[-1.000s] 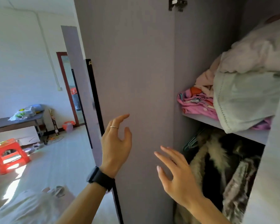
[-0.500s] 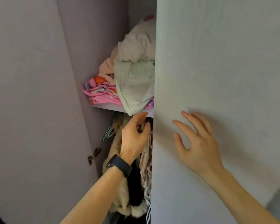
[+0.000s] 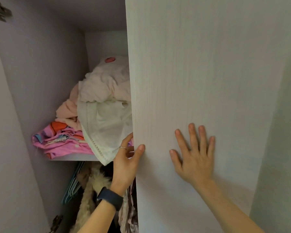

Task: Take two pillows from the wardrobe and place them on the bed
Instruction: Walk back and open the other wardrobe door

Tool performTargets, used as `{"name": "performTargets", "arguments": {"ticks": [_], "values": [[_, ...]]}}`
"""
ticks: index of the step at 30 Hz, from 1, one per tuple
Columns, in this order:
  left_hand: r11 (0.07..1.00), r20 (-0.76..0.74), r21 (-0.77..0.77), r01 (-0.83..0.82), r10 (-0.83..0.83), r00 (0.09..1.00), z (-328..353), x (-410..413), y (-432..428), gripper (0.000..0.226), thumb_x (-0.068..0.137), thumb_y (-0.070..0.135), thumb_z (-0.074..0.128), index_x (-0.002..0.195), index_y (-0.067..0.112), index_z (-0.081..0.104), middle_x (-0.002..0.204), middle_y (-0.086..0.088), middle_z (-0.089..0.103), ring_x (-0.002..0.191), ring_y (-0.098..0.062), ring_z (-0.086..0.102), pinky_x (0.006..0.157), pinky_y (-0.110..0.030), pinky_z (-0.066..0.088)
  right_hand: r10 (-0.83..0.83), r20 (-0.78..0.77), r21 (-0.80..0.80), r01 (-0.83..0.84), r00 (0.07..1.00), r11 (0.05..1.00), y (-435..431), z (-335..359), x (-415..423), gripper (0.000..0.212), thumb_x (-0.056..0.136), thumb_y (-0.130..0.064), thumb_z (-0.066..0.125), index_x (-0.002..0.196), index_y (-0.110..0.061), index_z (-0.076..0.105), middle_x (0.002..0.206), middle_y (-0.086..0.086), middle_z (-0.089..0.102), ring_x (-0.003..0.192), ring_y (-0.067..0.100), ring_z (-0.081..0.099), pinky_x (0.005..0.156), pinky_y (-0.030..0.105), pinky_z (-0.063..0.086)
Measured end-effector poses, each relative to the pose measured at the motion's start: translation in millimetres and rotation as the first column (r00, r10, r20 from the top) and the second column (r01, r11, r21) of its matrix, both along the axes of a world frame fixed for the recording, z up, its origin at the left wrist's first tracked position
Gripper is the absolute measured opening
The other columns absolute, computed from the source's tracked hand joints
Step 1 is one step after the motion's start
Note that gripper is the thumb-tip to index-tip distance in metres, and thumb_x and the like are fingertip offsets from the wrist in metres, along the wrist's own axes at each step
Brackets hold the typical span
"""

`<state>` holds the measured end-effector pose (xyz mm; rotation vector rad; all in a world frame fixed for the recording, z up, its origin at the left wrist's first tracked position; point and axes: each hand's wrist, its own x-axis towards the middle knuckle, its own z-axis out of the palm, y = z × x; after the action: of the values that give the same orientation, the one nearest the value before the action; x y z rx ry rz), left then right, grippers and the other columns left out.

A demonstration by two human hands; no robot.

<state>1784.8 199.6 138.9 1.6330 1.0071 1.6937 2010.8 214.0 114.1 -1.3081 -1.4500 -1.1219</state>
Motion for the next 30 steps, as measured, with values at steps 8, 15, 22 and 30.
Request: {"name": "performTargets", "arguments": {"ticks": [8, 15, 22, 30], "values": [[0.995, 0.048, -0.005, 0.104, -0.103, 0.993, 5, -8, -19, 0.038, 0.09, 0.033, 0.07, 0.118, 0.055, 0.057, 0.109, 0.005, 0.074, 0.097, -0.013, 0.07, 0.089, -0.042, 0.057, 0.0, -0.059, -0.113, -0.007, 0.998, 0.994, -26, 4, -9, 0.067, 0.099, -0.053, 0.04, 0.159, -0.031, 0.017, 0.168, 0.009, 0.01, 0.154, 0.036, 0.008, 0.12, 0.064, 0.01], [0.934, 0.101, -0.002, 0.357, -0.355, 0.929, 6, -29, -88, 0.029, 0.08, 0.048, 0.072, 0.108, 0.04, 0.069, 0.083, -0.008, 0.074, 0.083, -0.026, 0.072, 0.081, -0.049, 0.06, 0.166, -0.331, -0.161, -0.229, 0.929, 0.96, -97, -13, -29, 0.057, 0.106, -0.041, 0.028, 0.159, -0.029, 0.013, 0.169, 0.009, 0.005, 0.155, 0.029, 0.003, 0.123, 0.056, 0.011], [0.746, 0.018, 0.029, 0.665, -0.666, 0.746, 12, -18, -140, 0.028, 0.078, 0.033, 0.079, 0.106, 0.029, 0.075, 0.083, -0.005, 0.075, 0.079, -0.03, 0.07, 0.075, -0.05, 0.06, 0.265, -0.761, -0.102, -0.513, 0.592, 0.853, -202, -43, -60, 0.057, 0.1, -0.049, 0.049, 0.152, -0.048, 0.026, 0.166, -0.014, 0.019, 0.152, 0.003, 0.016, 0.122, 0.04, 0.027], [0.579, -0.428, 0.326, 0.747, -0.614, 0.663, -9, 46, -190, 0.052, 0.097, 0.034, 0.058, 0.146, 0.022, 0.046, 0.131, 0.003, 0.055, 0.123, -0.006, 0.054, 0.102, -0.017, 0.041, 0.268, -0.911, 0.029, -0.598, 0.315, 0.801, -325, -59, -65, 0.046, 0.094, -0.057, 0.058, 0.136, -0.041, 0.059, 0.134, -0.009, 0.066, 0.126, 0.014, 0.061, 0.097, 0.028, 0.053]]}}
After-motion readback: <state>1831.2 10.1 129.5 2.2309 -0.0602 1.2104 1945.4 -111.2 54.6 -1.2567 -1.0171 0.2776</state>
